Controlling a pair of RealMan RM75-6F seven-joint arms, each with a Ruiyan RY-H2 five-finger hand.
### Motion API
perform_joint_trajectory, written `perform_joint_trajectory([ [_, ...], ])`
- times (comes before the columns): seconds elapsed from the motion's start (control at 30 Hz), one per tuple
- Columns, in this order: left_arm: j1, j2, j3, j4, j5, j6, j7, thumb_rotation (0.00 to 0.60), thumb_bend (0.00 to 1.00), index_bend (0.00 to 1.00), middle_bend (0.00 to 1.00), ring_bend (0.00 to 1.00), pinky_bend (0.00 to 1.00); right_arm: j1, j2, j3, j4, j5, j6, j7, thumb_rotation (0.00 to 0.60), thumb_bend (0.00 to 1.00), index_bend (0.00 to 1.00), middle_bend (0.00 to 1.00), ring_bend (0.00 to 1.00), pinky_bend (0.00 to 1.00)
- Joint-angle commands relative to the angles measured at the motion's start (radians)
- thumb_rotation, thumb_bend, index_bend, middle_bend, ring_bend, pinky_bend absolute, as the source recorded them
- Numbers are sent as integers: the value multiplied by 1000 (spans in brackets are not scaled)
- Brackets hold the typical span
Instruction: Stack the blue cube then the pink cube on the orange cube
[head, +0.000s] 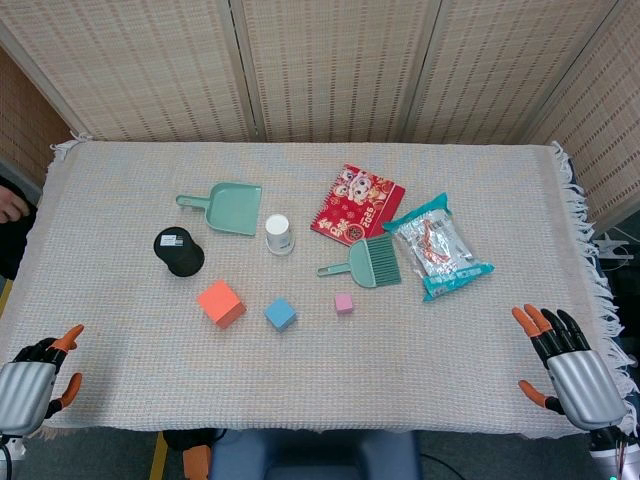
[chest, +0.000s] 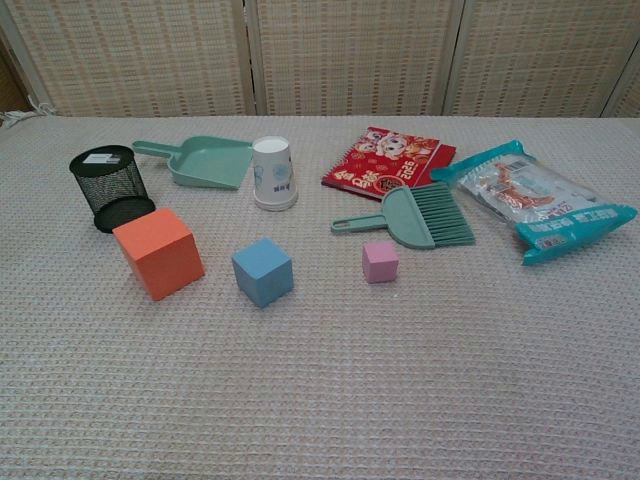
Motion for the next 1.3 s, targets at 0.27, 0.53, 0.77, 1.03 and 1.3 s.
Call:
perform_joint_trajectory([
  [0.27,-33,-34,12,53,95,15,-76,600,384,80,260,239,375,10,-2,10,-4,34,-25,-6,600,94,0,0,0,0],
  [0.53,-112,-23,39,34,161,-88,-119,600,371,7,73,94,309,22,-19,29,-7,83,-56,-40,600,94,0,0,0,0],
  [0.77,-300,-101,-28,-120,133,-369,73,600,364,8,716,771,948,48,-38,69,-6,172,-104,-71,600,95,0,0,0,0],
  [1.03,-401,-203,-111,-171,-4,-496,240,600,366,85,997,1000,1000,55,-25,70,-10,190,-118,-52,600,94,0,0,0,0],
  [1.3,-468,-291,-151,-164,-90,-535,357,600,365,157,1000,1000,1000,56,-19,70,-11,197,-120,-42,600,94,0,0,0,0],
])
